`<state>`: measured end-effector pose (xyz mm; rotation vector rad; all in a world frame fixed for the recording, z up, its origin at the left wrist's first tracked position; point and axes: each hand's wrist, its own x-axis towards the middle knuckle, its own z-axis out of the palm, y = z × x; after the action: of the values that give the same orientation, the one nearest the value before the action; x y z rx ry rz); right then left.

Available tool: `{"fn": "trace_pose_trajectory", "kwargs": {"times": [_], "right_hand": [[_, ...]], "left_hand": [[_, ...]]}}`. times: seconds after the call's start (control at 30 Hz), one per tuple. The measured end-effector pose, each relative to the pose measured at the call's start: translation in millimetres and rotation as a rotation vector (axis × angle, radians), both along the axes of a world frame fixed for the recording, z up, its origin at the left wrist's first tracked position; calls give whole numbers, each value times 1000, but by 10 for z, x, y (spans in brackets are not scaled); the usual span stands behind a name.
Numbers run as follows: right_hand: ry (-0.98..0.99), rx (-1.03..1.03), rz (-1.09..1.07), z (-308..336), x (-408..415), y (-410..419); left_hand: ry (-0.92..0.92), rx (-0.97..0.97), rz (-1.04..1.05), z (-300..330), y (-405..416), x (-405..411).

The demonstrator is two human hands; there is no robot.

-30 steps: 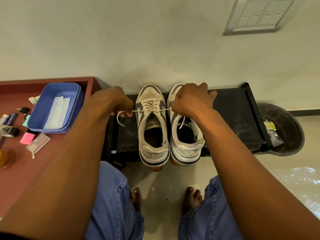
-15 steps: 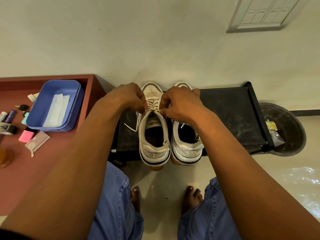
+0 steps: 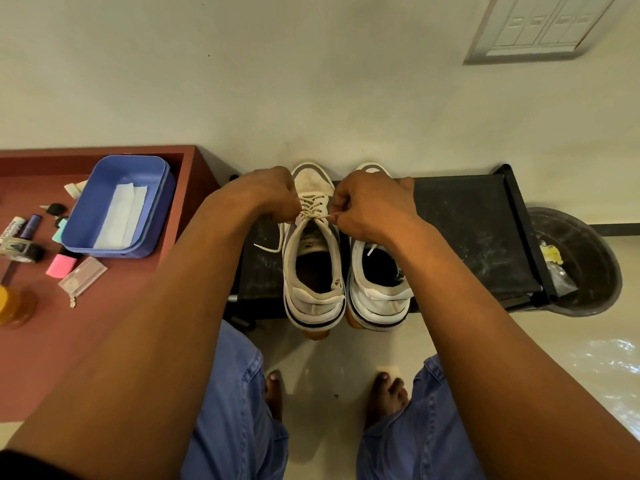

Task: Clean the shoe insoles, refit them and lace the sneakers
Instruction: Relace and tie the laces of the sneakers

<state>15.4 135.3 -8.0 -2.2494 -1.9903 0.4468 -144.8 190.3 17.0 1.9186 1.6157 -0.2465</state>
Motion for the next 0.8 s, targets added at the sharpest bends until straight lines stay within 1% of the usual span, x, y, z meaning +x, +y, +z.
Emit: {"fn": "trace_pose_trajectory", "kwargs": {"times": [0.1,0.2,0.3,0.37,0.47,0.5,0.57,0.67,0.73,0.8], "right_hand": [[-9,2,16,15,21,-1],[-34,60,-3,15,59,-10],[37,47,-19,82,77,-8],[209,7,-37,159,72,-7],[638,-7,-114,267,17,-42],[750,-12,-146,290,-7,-53],[919,-28,-222,298,-36,-54],[1107,-88,-312,280,-49,-36],[1156,-162,-354,281,-55,-42],[1229,-191,-412,276,-70,-52]], "left_hand": [[-69,-9,14,72,-21,-4],[-81,-37,28,110,-29,-35],[-114,-93,68,167,-27,-59],[-194,-103,147,196,-11,-59],[-357,-58,325,208,10,-45],[-415,-46,375,207,6,-37],[-524,-48,435,209,-14,-20],[-642,-105,472,223,-31,-8],[-659,-145,459,240,-37,-13],[-655,-162,444,244,-45,-17]]}}
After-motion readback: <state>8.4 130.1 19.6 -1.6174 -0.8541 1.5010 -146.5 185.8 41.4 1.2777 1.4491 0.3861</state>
